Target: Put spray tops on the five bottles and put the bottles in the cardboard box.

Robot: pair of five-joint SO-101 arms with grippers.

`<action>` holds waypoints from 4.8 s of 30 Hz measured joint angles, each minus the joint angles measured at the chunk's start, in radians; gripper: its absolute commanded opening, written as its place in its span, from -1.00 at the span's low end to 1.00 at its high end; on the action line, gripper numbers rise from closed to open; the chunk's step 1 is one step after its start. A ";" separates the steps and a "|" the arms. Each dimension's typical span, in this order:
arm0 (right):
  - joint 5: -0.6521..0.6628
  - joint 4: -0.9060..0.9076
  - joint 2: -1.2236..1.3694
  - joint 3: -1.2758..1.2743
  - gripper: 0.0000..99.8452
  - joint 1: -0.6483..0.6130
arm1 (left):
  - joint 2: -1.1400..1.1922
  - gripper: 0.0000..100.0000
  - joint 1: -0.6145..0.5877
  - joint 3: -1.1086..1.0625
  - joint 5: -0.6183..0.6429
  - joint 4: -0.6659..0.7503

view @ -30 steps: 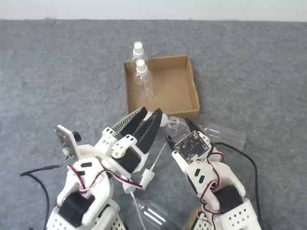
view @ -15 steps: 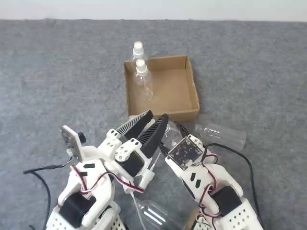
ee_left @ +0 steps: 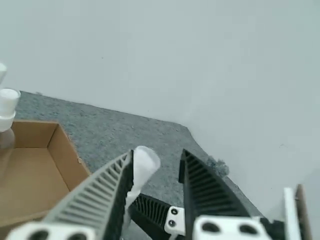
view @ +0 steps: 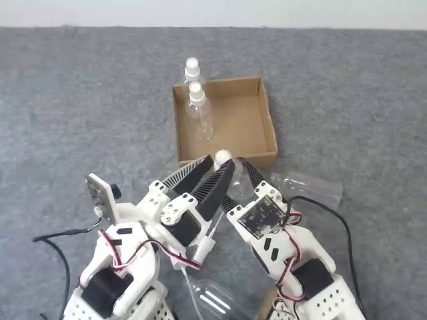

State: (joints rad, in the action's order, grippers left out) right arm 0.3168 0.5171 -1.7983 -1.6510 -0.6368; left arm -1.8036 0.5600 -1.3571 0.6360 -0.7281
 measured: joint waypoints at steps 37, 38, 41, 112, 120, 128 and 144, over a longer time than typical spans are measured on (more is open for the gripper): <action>-0.002 0.006 0.000 -0.002 -0.99 -0.014 | -0.002 -0.73 -0.212 0.087 -0.068 -0.143; -0.002 0.006 0.000 -0.002 -0.99 -0.014 | -0.002 -0.73 -0.207 0.075 -0.061 -0.143; -0.002 0.017 0.000 -0.002 -0.99 -0.021 | -0.002 -0.73 -0.180 0.063 -0.057 -0.143; -0.003 0.046 0.000 0.002 -0.99 -0.026 | -0.002 -0.73 -0.181 -0.227 -0.226 0.034; -0.003 0.048 0.000 0.002 -0.99 -0.023 | -0.003 -0.73 -0.118 -0.226 -0.278 -0.014; -0.003 0.057 0.000 0.002 -0.99 -0.023 | -0.003 -0.73 -0.110 -0.224 -0.285 -0.026; -0.003 0.078 0.003 0.002 -0.99 -0.021 | -0.005 -0.73 -0.046 -0.207 -0.333 -0.080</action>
State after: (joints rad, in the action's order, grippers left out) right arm 0.3138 0.5953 -1.7952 -1.6494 -0.6582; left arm -1.8082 0.5140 -1.5643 0.3030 -0.8078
